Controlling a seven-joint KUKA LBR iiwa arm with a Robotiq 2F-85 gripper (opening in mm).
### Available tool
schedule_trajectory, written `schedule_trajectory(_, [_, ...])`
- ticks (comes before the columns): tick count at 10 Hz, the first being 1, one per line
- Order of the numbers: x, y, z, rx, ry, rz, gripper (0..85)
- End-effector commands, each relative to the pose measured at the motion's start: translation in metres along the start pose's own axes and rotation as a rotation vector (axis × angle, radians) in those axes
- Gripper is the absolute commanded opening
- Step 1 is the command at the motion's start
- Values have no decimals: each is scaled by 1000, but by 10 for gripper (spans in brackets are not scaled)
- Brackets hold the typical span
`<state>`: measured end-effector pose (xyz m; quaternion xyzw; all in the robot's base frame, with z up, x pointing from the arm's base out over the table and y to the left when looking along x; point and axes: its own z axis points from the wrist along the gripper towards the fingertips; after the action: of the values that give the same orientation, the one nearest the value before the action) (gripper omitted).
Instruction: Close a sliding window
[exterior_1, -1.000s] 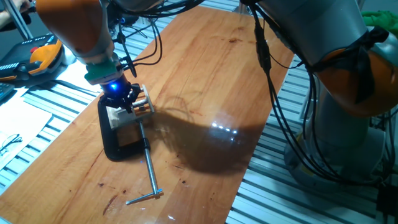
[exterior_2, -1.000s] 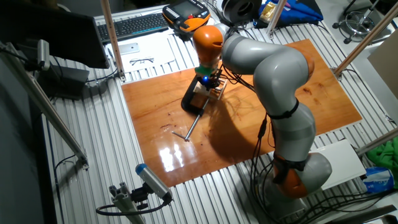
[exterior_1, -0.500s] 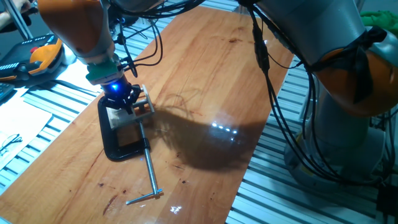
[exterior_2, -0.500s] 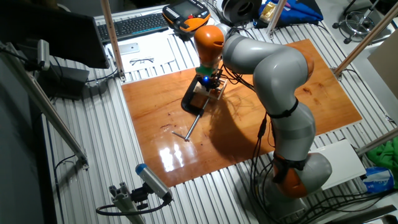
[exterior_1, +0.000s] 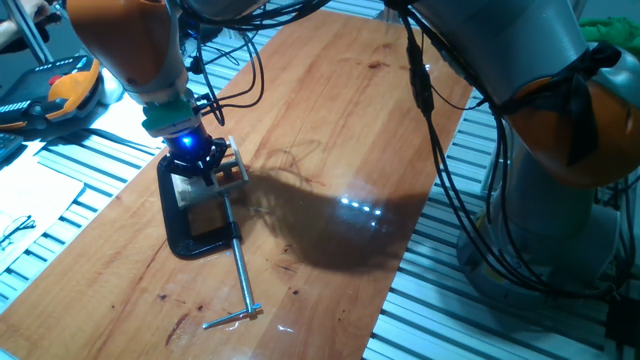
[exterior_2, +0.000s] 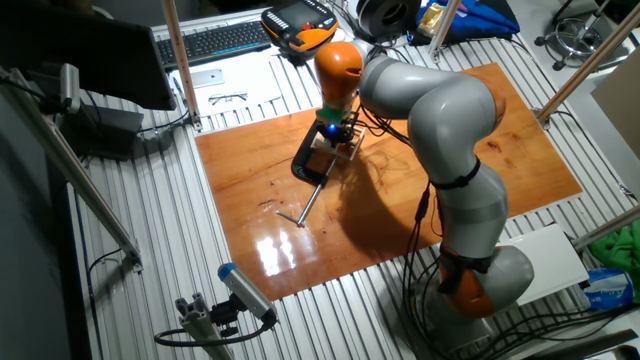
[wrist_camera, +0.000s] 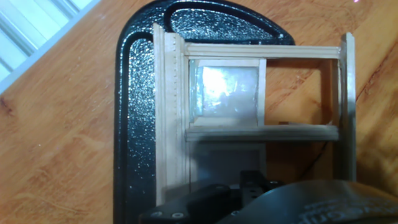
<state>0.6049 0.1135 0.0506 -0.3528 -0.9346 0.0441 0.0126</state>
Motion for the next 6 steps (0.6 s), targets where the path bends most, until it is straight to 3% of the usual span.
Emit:
schedule_trajectory(1, [0,0,0,0,-2,-7,0])
schedule_trajectory(6, [0,-1,-1,-2,-7,-39,0])
